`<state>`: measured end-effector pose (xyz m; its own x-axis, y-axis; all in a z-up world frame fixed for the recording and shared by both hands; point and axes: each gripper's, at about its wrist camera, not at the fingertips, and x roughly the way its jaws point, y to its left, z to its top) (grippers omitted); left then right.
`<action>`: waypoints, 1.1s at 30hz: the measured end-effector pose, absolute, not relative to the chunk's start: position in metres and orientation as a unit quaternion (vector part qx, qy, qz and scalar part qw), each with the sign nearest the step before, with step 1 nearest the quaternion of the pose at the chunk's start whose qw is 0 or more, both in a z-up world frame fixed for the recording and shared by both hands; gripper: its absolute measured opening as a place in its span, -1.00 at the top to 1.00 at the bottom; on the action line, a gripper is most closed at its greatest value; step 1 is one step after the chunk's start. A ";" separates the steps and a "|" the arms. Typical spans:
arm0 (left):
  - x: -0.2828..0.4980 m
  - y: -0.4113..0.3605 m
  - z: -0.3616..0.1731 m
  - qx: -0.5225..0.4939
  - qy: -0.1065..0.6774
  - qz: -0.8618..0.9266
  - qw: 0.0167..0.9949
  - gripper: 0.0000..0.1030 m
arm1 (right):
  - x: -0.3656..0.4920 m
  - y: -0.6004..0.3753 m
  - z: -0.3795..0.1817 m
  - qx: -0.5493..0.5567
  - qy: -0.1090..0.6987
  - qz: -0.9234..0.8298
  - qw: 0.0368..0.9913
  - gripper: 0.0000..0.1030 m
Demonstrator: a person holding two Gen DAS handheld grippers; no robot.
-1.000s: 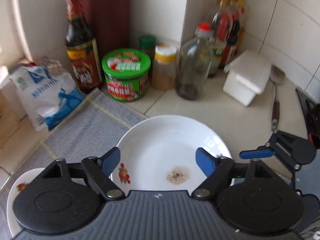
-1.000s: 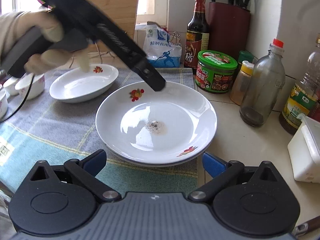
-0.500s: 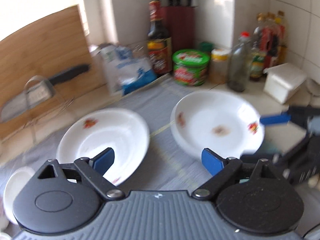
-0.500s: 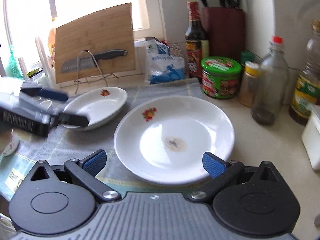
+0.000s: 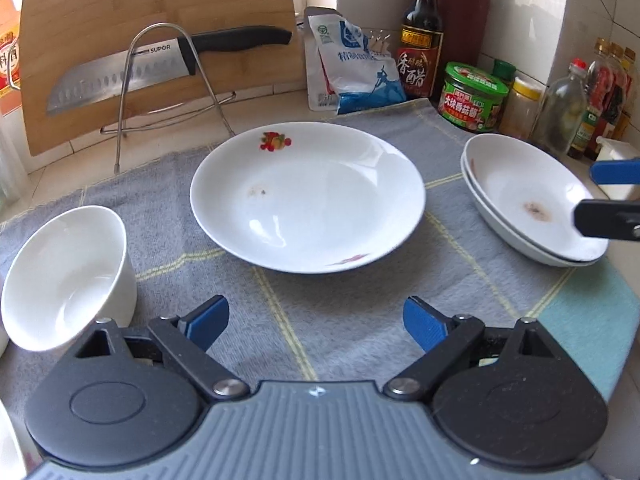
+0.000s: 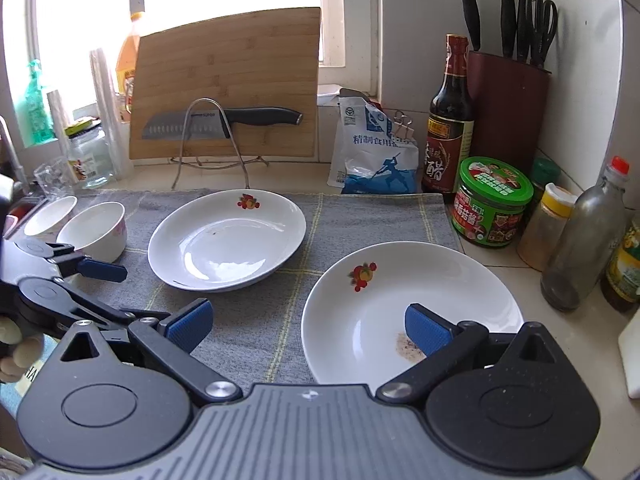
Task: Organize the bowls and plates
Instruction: 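Move the right tool toward a remaining white plate while the left tool withdraws, then close the right tool on the rim of the white floral plate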
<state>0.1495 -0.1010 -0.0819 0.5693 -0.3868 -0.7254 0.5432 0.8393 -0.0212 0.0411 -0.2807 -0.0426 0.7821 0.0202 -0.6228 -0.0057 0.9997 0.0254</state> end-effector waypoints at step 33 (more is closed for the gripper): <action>0.173 -0.128 -0.107 0.099 0.359 -0.233 0.898 -1.00 | 0.230 -0.273 -0.070 -0.070 0.454 0.241 0.855 -1.00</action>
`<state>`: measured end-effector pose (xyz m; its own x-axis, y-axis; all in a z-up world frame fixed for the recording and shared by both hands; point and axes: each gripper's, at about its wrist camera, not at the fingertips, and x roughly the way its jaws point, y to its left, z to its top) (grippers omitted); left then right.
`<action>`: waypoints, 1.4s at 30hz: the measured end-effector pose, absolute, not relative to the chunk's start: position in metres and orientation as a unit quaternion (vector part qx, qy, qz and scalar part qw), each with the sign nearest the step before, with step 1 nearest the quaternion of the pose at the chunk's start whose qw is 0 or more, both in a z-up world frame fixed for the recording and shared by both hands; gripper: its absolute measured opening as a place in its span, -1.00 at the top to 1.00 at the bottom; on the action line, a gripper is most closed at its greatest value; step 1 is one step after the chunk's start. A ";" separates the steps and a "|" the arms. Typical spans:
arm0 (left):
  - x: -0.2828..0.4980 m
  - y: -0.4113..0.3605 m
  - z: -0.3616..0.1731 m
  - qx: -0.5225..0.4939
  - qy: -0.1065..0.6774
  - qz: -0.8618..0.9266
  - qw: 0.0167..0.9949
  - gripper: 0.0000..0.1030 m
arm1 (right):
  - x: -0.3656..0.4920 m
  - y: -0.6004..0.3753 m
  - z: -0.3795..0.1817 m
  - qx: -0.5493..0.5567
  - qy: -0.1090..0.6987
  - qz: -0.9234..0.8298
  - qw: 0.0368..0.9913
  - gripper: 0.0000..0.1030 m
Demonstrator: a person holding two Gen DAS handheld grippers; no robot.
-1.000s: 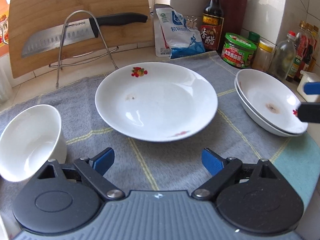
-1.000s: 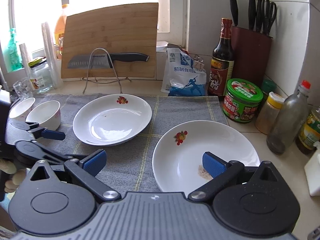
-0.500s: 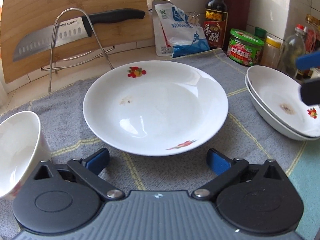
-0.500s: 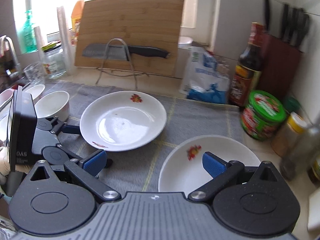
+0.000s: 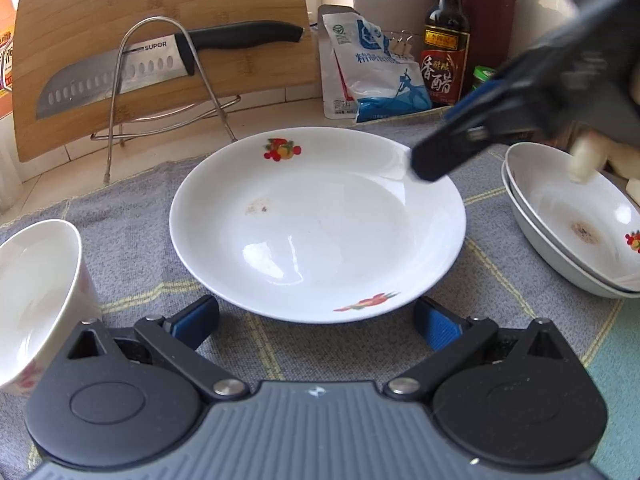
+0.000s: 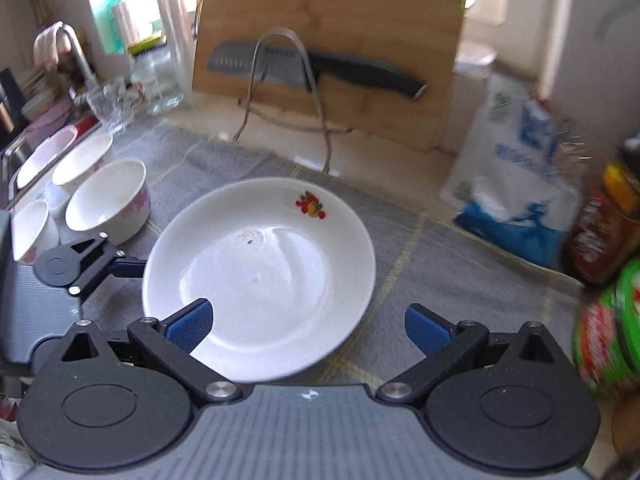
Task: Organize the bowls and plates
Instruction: 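Close the right tool on the rim of the white floral plate, then lift the gripped plate off the towel with the right tool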
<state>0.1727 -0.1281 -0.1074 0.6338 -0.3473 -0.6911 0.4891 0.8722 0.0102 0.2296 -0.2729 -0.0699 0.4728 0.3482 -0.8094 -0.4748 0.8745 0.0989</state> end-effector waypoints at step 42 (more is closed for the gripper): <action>0.172 -0.131 -0.107 0.094 0.352 -0.223 0.904 -1.00 | 0.347 -0.257 -0.105 -0.004 0.545 0.401 0.736 -1.00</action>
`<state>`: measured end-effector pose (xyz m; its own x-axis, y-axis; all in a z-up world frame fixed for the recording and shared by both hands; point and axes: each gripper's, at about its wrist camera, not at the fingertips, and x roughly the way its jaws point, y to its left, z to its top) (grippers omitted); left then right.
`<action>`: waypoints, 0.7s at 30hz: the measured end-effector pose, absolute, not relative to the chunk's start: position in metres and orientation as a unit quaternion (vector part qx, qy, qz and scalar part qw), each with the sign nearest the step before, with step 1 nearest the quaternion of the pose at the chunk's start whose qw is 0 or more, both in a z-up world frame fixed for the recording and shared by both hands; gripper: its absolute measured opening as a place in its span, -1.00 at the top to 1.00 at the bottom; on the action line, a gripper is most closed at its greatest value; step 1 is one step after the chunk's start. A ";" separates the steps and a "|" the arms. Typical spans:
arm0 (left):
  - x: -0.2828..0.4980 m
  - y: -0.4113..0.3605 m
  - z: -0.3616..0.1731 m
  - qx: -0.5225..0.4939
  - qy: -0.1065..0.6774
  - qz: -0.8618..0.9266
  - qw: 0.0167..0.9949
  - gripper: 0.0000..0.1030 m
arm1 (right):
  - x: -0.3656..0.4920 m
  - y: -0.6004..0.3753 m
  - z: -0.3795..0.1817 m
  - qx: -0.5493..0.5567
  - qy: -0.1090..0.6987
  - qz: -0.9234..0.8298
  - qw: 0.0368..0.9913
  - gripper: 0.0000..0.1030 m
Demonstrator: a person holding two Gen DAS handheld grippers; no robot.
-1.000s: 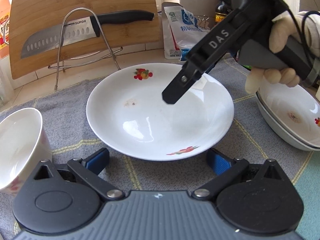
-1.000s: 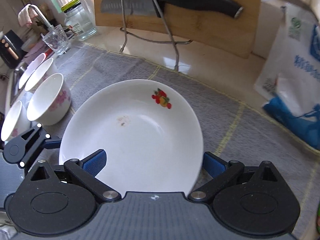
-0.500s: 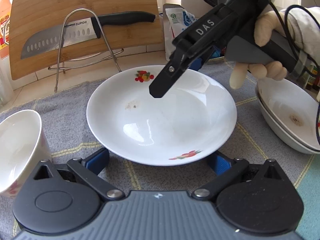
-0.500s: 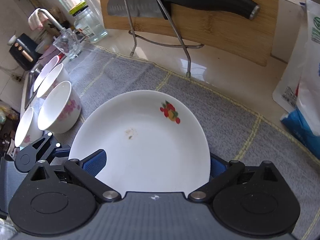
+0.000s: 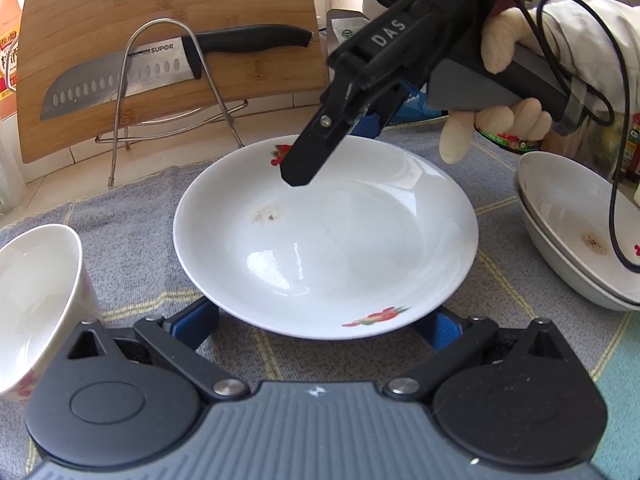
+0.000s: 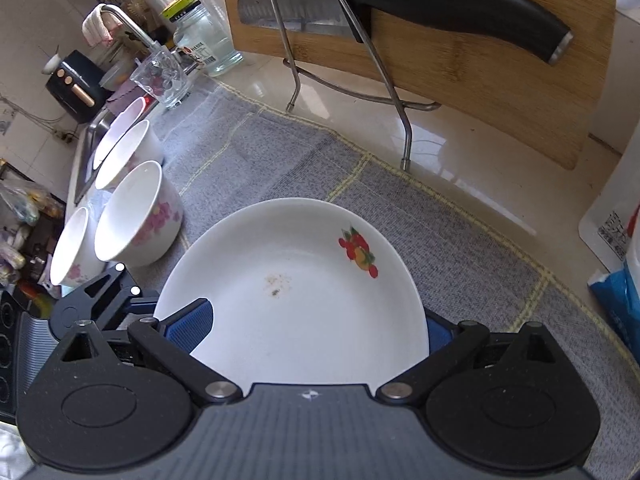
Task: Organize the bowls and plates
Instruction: 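Lift the gripped plate off the towel with the right tool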
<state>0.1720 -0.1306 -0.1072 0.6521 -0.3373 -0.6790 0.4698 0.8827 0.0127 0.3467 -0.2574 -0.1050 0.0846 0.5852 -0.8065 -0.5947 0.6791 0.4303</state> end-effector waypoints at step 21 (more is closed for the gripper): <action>0.175 -0.135 -0.105 0.112 0.358 -0.233 0.897 -0.99 | 0.356 -0.260 -0.106 0.019 0.569 0.415 0.710 -1.00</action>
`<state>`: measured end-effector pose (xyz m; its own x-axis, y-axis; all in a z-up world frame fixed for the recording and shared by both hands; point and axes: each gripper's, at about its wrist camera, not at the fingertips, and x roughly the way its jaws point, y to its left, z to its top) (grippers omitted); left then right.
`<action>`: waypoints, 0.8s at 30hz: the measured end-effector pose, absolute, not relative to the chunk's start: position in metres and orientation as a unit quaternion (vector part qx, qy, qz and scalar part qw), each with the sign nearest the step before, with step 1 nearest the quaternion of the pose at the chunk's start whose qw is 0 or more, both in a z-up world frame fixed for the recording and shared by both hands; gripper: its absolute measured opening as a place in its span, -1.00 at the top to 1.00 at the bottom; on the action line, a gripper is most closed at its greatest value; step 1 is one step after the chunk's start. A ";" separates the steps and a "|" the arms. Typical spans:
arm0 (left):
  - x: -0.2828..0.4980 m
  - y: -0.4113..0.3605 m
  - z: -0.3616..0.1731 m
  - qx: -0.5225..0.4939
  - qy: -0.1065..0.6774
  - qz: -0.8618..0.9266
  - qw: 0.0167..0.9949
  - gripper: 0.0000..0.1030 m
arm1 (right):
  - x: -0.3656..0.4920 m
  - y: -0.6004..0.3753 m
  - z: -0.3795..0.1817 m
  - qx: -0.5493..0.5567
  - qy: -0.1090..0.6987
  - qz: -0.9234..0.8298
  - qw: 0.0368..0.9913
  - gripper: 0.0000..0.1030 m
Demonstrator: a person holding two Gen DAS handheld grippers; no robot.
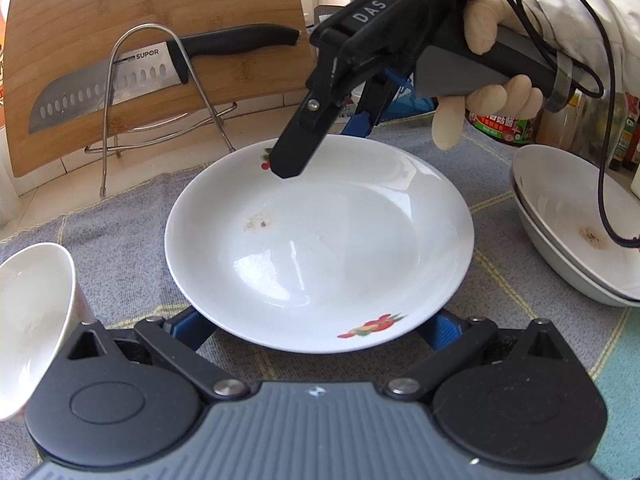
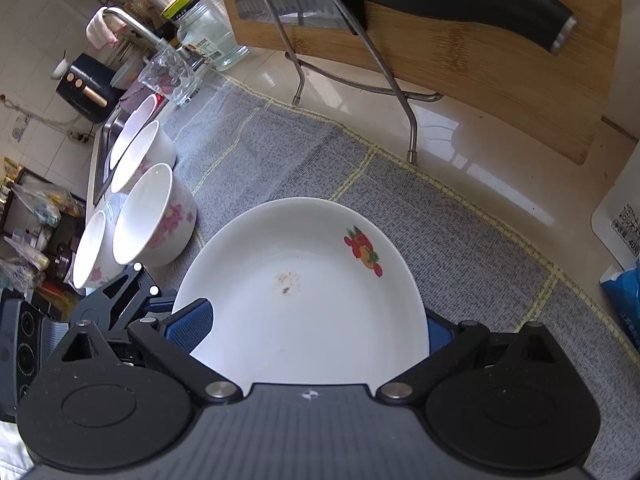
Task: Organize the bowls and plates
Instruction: 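Lift the gripped plate off the towel with the right tool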
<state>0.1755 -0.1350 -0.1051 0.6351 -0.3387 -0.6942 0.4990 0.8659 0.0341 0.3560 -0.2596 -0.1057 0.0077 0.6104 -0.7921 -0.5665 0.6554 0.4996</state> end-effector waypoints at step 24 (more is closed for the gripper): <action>0.158 -0.134 -0.080 0.129 0.364 -0.241 0.891 -0.98 | 0.328 -0.264 -0.085 0.041 0.553 0.410 0.724 -1.00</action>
<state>0.1581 -0.1338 -0.0801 0.6195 -0.3352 -0.7098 0.5222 0.8511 0.0539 0.3280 -0.2640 -0.0850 0.0512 0.6395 -0.7671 -0.5489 0.6597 0.5133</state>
